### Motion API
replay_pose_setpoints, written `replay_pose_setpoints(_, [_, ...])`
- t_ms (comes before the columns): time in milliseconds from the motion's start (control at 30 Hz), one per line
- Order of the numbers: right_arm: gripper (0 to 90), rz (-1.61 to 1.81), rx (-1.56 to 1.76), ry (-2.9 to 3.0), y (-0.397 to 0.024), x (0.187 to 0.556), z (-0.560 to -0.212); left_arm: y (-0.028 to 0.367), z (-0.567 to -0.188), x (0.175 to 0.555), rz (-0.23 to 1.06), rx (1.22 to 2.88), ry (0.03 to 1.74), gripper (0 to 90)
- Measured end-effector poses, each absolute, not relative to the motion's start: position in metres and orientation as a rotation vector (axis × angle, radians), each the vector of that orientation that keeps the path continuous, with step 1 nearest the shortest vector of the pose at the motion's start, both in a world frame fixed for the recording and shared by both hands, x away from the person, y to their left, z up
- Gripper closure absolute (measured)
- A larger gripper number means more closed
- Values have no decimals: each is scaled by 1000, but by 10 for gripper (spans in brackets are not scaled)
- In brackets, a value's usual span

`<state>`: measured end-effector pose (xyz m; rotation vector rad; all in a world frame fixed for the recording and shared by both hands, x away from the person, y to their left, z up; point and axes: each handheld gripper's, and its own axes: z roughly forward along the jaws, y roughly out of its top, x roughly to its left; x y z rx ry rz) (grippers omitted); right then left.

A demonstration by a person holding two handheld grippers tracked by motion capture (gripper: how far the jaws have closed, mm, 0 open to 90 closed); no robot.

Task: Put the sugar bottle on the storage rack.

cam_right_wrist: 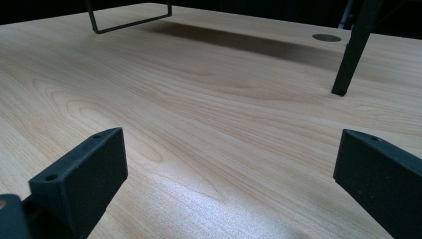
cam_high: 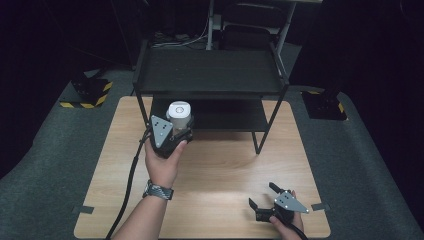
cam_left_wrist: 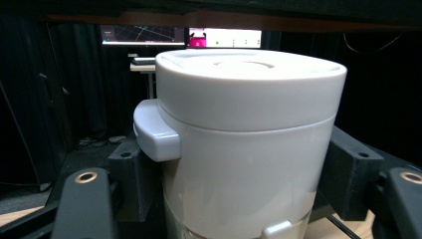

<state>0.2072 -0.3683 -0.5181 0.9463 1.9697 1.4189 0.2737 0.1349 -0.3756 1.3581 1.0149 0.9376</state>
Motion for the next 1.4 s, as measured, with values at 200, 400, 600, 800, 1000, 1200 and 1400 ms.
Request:
replay_pose_setpoints(200, [2,1424,947,1969,-369,207,-518,133,-375,285,963,1349,1029,283])
replay_pose_setpoints(400, [2,1423,947,1967,-369,207,-519,132,-375,299,992,1346,1039,283])
replay_pose_setpoints(600, [2,1427,947,1964,-369,207,-519,131,-377,313,991,1337,1055,283])
replay_pose_setpoints(800, [2,1426,942,1965,-369,207,-519,126,-378,325,1002,1342,1056,283])
replay_pose_setpoints(1000, [2,1432,938,1965,-370,207,-519,124,-381,337,1009,1345,1063,283])
replay_pose_setpoints(1200, [2,1437,935,1966,-371,207,-520,123,-383,341,1001,1342,1078,283])
replay_pose_setpoints(1400, [2,1435,933,1966,-370,207,-520,127,-383,344,970,1337,1085,279])
